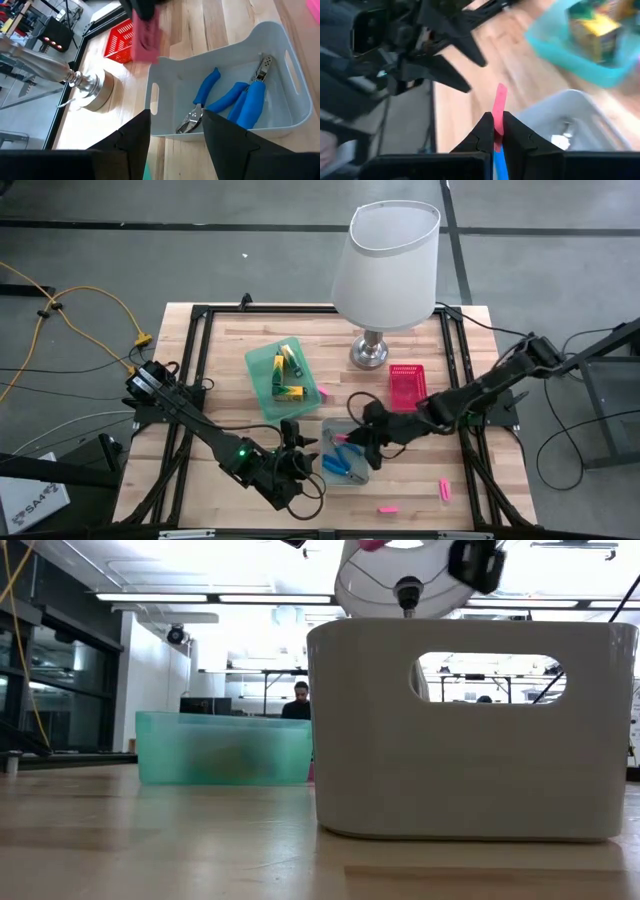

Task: Pick & Place School Supplies
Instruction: Put the pink eraser into the red bin

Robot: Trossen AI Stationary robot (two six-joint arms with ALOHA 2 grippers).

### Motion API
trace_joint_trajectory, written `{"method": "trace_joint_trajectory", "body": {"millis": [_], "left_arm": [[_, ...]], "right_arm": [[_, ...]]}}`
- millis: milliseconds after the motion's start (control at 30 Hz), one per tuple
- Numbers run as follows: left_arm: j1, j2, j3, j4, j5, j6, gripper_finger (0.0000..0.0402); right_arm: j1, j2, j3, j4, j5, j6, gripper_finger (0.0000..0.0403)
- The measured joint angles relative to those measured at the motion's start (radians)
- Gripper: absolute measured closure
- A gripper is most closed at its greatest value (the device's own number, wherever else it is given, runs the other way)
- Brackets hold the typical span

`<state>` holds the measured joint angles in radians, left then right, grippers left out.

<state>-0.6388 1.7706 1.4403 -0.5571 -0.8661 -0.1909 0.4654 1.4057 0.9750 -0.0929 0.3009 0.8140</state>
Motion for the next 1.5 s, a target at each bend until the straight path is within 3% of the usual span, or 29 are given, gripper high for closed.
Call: {"method": "trace_joint_trajectory", "body": {"millis": [233, 533, 1100, 1500], "left_arm": [[0.000, 0.000, 0.000, 0.000, 0.000, 0.000, 0.0231], [0.000, 0.000, 0.000, 0.000, 0.000, -0.011, 0.0231], [0.000, 0.000, 0.000, 0.000, 0.031, -0.065, 0.0231], [0.000, 0.000, 0.000, 0.001, 0.033, -0.072, 0.0231]], "right_arm": [[0.072, -0.064, 0.001, -0.325, 0.218, 0.108, 0.0393], [0.125, -0.067, 0.000, -0.657, 0.338, 0.282, 0.0393], [0.136, -0.065, 0.000, -1.169, 0.378, 0.536, 0.0393], [0.066, -0.057, -0.099, -1.178, 0.370, 0.547, 0.0392]]}}
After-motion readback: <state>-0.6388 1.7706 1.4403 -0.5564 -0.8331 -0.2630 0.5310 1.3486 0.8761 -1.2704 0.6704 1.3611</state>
